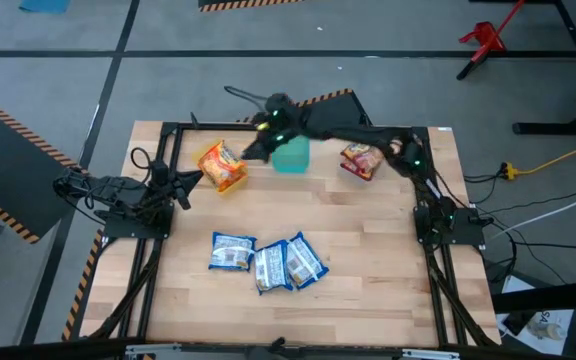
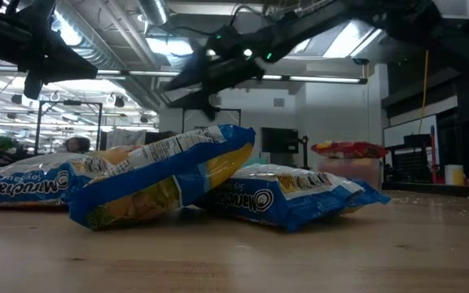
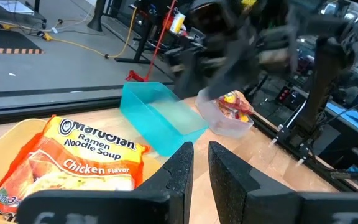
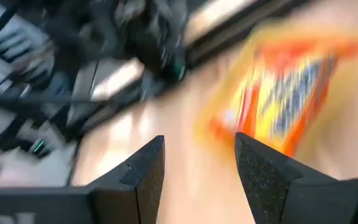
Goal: Sort Maruchan noodles
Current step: Put the middle blue noodle pack into the green bin
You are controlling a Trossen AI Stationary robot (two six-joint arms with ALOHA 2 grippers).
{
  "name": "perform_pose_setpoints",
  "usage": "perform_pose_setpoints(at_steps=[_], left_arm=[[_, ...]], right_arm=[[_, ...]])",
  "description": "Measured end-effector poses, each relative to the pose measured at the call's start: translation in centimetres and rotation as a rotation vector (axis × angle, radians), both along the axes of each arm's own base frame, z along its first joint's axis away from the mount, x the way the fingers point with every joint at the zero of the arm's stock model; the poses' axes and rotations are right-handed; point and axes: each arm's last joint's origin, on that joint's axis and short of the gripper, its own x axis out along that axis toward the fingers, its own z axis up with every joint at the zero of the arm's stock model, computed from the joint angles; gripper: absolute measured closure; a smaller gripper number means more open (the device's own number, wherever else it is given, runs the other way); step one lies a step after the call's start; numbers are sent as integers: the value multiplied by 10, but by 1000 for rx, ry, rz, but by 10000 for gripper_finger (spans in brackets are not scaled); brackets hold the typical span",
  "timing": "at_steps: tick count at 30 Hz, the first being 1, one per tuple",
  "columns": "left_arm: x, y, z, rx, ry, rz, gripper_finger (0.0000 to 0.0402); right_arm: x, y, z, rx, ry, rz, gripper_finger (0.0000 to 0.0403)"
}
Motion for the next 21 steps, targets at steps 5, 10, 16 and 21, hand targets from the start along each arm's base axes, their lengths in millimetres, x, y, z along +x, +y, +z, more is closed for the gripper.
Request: perform_pose_setpoints(at_steps=[5, 10, 16, 21], left_arm=[[0, 0, 0, -4, -1, -16, 357], [1, -1, 0, -6, 1, -33, 357], [1, -1, 0, -6, 2, -33, 357], [1, -1, 0, -6, 2, -33, 357]], right_arm=[[-41, 28, 15, 54, 290, 180, 230], [-77, 83, 22, -37, 670, 343, 231], [-103, 155, 24, -95, 902, 447, 231], [-148, 206, 18, -193, 992, 315, 231]])
